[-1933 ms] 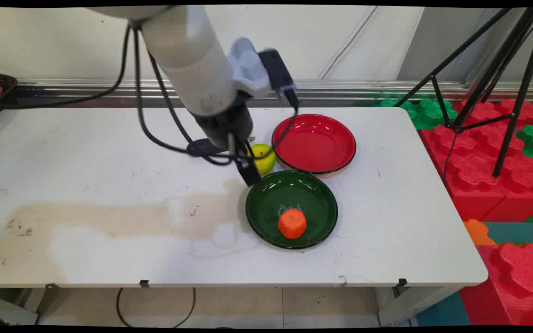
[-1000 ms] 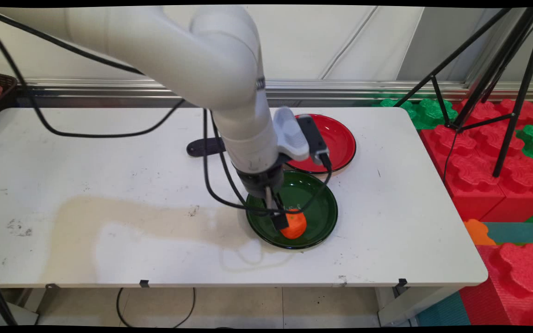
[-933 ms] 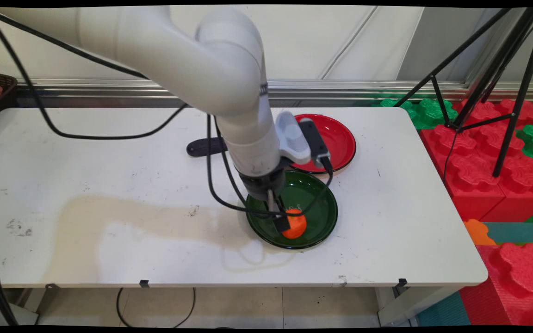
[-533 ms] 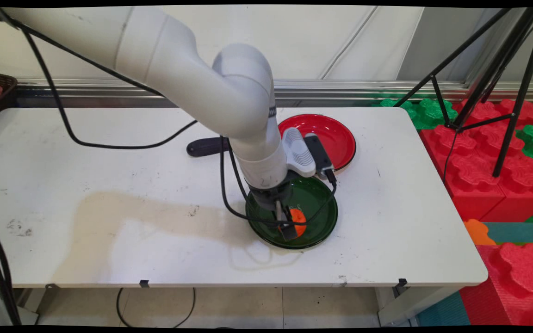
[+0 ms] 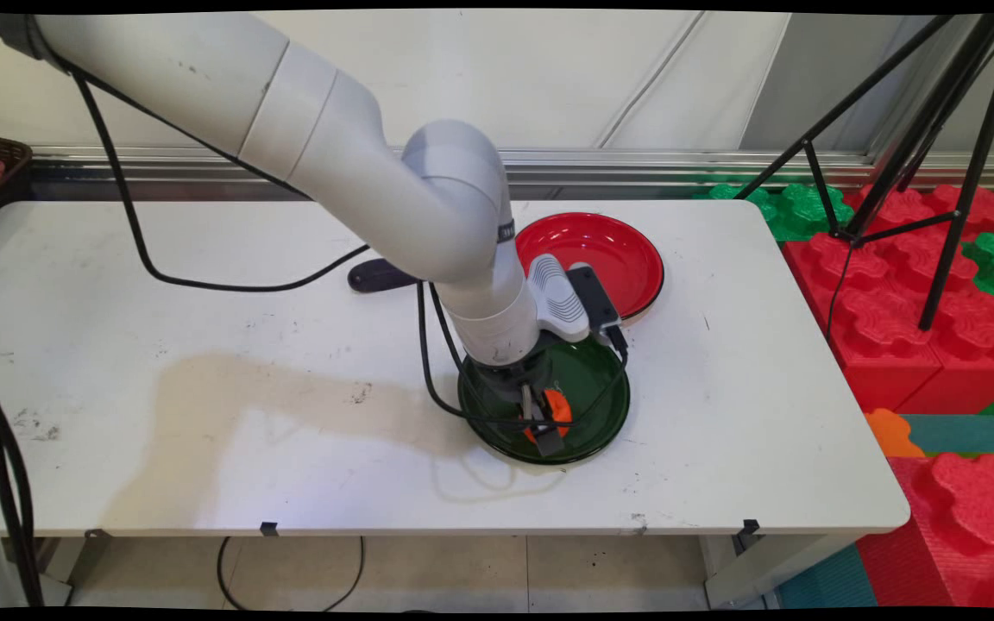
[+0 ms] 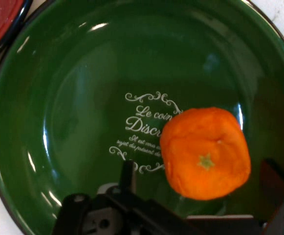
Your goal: Pick up the mandarin from the green plate, then place the picked object on the red plate
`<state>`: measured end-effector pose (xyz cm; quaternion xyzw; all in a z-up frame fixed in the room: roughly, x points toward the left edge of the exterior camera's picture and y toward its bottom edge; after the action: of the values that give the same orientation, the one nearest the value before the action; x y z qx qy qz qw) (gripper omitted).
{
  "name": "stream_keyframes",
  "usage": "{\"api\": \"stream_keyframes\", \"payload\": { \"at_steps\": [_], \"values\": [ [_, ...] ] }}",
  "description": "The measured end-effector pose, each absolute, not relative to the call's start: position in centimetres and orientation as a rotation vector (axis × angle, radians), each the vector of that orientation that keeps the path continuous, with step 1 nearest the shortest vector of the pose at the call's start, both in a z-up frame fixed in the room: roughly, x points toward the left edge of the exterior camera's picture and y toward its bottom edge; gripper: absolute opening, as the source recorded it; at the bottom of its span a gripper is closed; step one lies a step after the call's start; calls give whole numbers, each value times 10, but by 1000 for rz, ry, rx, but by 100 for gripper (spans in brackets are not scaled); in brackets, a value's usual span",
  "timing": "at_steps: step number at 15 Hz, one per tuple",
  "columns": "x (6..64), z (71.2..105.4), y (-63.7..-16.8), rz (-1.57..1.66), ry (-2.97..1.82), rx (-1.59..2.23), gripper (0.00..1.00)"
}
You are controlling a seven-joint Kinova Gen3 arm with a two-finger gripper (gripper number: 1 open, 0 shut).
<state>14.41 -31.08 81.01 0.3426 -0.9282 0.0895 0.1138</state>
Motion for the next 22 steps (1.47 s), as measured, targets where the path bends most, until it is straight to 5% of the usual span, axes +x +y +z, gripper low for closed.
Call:
{"api": "stream_keyframes", "payload": {
  "at_steps": [1, 2, 13, 22],
  "values": [
    [145, 808, -311, 260, -2718, 1005, 100],
    [146, 806, -311, 259, -2712, 1006, 0],
    [154, 813, -309, 296, -2664, 1017, 0],
    [158, 892, -312, 452, -2568, 1044, 0]
  ]
}}
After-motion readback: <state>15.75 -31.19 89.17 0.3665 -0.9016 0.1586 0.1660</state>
